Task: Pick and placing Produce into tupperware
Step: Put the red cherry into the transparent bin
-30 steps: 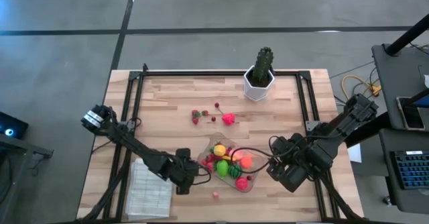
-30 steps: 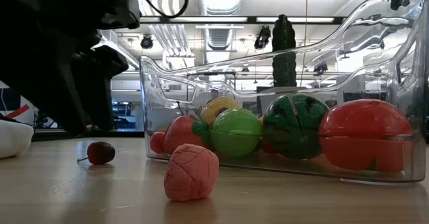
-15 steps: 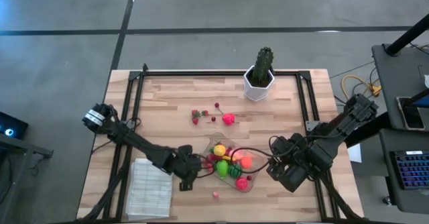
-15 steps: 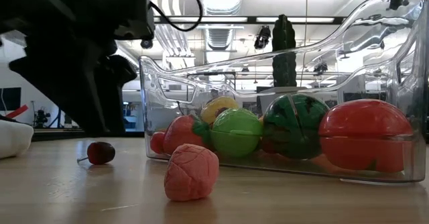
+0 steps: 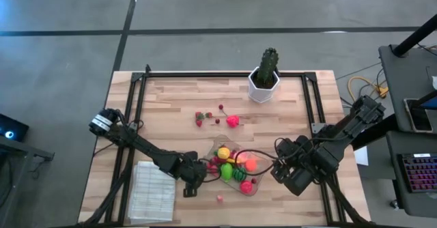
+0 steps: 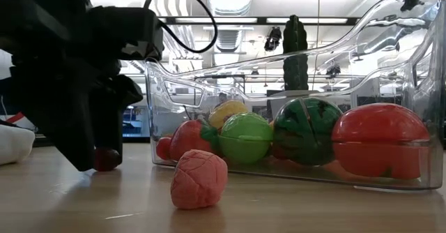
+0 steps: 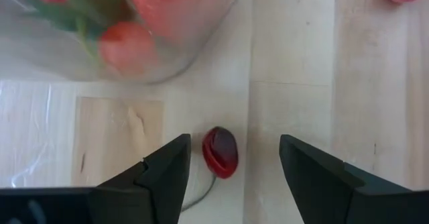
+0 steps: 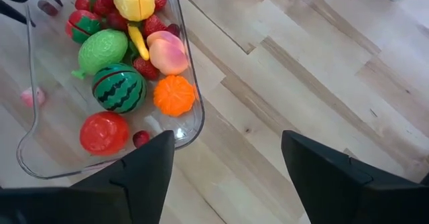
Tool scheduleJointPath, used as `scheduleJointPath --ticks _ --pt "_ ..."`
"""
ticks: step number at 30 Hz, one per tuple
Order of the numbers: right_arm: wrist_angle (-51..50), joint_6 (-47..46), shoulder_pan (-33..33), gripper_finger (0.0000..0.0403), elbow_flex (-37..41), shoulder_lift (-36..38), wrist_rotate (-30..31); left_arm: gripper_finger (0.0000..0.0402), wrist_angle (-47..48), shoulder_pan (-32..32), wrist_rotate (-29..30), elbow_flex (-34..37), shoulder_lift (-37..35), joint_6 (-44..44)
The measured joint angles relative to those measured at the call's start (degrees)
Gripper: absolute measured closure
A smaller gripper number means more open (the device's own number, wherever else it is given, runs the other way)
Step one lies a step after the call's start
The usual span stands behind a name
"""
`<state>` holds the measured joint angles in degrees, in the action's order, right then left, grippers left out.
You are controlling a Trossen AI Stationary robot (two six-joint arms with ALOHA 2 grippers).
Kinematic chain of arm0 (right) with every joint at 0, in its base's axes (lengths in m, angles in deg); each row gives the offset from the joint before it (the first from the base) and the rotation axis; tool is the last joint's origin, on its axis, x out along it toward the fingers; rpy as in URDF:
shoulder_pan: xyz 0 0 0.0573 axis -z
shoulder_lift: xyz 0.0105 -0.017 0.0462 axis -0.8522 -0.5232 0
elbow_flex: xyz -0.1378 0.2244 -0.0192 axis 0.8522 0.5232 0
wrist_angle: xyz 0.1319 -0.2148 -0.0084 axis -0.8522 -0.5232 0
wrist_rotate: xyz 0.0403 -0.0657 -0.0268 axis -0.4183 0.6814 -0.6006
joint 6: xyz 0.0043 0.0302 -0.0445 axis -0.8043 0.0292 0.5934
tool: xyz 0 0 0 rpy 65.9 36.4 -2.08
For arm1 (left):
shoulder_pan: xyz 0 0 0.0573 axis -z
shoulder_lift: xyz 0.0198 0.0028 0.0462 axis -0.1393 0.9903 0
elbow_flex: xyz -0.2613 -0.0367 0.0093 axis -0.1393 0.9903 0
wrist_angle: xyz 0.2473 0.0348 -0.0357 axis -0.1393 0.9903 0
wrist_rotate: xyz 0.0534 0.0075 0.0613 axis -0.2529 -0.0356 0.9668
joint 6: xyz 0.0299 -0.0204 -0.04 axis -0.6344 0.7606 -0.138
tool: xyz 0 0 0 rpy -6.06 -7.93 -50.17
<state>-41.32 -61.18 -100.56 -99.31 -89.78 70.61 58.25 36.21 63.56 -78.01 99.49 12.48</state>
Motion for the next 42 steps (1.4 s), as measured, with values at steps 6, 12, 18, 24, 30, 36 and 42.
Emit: scheduleJointPath --ticks 6,12,18,24,30,36,42 --pt "-0.05 0.16 0.0 0.0129 0.0 0.0 0.01 0.0188 0.12 0.0 1.21 0.13 0.0 0.02" --pt "-0.16 0.28 0.0 0.0136 0.0 0.0 0.02 0.0216 0.52 0.0 2.08 0.33 -0.02 -0.46" --pt "-0.21 0.31 0.0 0.0135 0.04 0.0 0.04 0.0273 0.52 0.0 3.13 0.35 0.0 -0.46" --pt "-0.26 0.31 0.0 0.0132 0.11 0.0 0.04 0.0324 2.08 0.02 3.58 -0.6 -1.21 -0.35" --pt "-0.13 0.28 0.0 0.0139 0.11 0.0 0.0 0.0365 11.07 1.21 3.76 -2.27 -6.96 0.14" --pt "0.12 0.02 0.0 0.0133 0.11 0.0 -0.04 0.0385 15.46 2.67 8.62 -2.97 -16.07 2.58" --pt "0.24 -0.17 0.0 0.0134 0.11 0.0 -0.04 0.0376 15.42 2.84 10.09 -1.51 -16.96 0.13"
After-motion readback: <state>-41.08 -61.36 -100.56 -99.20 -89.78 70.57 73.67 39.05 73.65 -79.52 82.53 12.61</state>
